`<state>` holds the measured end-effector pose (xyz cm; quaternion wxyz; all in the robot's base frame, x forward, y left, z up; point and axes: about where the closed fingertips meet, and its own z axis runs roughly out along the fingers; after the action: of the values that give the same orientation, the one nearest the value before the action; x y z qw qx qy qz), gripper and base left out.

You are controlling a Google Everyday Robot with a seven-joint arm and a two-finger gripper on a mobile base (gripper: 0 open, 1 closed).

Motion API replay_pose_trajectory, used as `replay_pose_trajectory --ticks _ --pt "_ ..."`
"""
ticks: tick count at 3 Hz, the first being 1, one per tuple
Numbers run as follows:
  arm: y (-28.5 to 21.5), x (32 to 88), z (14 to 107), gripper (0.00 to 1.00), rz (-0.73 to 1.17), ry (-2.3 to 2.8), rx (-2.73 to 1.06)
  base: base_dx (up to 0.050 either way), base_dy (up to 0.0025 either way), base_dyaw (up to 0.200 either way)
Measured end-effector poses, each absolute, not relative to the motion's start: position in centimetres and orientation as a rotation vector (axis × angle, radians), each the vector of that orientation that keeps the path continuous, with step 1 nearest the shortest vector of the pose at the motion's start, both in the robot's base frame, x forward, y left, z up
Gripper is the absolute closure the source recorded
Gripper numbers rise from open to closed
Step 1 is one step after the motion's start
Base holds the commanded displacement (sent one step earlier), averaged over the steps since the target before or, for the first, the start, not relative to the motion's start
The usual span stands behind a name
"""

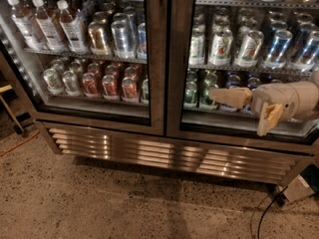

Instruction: Open left fridge door

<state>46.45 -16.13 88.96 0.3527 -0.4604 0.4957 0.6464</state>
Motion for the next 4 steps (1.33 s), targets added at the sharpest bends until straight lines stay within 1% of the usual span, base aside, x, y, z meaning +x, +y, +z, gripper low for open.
replay_pose_trajectory --ticks 1,2,3,4 --pt "-16.3 47.6 89.4 0.00 1.745 1.197 -1.083 0.000 0.00000 0.000" --pt "-15.4 47.5 89.6 0.00 1.524 1.383 -1.121 0.000 0.00000 0.000" --pt "-13.4 47.9 89.1 0.00 1.202 1.584 -1.212 0.000 0.00000 0.000" --pt "-12.8 48.3 89.7 0.00 1.134 1.604 -1.226 0.000 0.00000 0.000"
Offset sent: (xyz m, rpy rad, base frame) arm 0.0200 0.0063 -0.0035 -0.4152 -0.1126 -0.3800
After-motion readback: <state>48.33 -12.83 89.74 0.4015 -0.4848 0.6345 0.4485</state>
